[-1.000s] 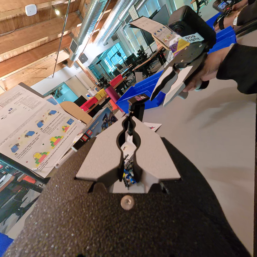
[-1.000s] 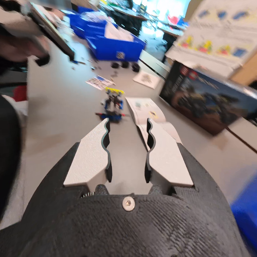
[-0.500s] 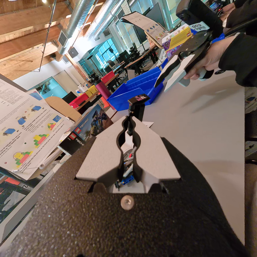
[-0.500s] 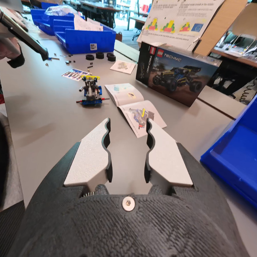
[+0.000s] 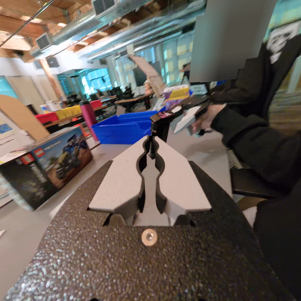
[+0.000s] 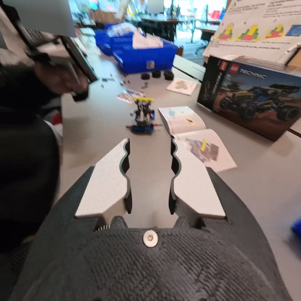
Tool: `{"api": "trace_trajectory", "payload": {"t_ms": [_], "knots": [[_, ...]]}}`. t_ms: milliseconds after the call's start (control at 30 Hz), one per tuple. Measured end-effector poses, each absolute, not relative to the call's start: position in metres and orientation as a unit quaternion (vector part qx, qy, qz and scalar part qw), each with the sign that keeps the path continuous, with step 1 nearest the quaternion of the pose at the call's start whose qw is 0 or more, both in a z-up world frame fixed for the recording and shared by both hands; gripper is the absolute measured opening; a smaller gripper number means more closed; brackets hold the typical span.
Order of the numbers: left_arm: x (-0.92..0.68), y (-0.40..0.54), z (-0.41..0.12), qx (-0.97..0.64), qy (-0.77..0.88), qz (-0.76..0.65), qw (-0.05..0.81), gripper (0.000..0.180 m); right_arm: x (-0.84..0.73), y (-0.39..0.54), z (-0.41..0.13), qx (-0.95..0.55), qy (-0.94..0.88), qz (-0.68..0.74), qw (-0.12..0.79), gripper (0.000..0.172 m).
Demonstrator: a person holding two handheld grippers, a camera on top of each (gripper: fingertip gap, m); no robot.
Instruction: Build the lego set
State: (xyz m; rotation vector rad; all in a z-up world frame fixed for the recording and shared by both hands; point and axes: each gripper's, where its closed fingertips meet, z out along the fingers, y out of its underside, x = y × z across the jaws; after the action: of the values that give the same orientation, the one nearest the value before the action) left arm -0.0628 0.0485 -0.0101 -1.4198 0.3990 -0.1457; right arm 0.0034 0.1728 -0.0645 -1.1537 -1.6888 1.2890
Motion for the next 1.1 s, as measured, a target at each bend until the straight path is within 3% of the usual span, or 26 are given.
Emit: {"api": "trace_trajectory", "payload": {"t_ms": [133,200,233,300,400,600,800,1100], "knots": [[-0.056,0.039,0.010,-0.568,0.165,-0.207,0.779,0.000,-0.027,0.125,-0.017,-0.381,-0.579,0.666,0.276,0.055],[-0.061,0.036,0.018,-0.532,0.155,-0.255,0.792,0.000,-0.036,0.090,0.003,-0.329,-0.550,0.744,0.188,0.049],[-0.061,0.032,0.021,-0.515,0.161,-0.275,0.796,0.000,-0.044,0.078,0.005,-0.327,-0.541,0.761,0.148,0.042],[-0.062,0.026,0.026,-0.494,0.170,-0.292,0.801,0.000,-0.054,0.052,0.000,-0.321,-0.545,0.771,0.077,0.053],[-0.065,0.020,0.031,-0.481,0.179,-0.291,0.807,0.000,-0.047,0.019,0.006,-0.268,-0.541,0.797,-0.013,0.056],[-0.065,0.014,0.033,-0.482,0.202,-0.271,0.808,0.000,-0.064,0.008,0.016,-0.262,-0.492,0.830,-0.033,0.051],[-0.066,0.014,0.029,-0.493,0.205,-0.252,0.807,0.000,-0.062,0.004,0.024,-0.240,-0.474,0.846,-0.039,0.027],[-0.075,0.024,0.024,-0.536,0.196,-0.174,0.802,0.002,-0.069,0.015,0.019,-0.253,-0.510,0.819,0.063,0.025]]}}
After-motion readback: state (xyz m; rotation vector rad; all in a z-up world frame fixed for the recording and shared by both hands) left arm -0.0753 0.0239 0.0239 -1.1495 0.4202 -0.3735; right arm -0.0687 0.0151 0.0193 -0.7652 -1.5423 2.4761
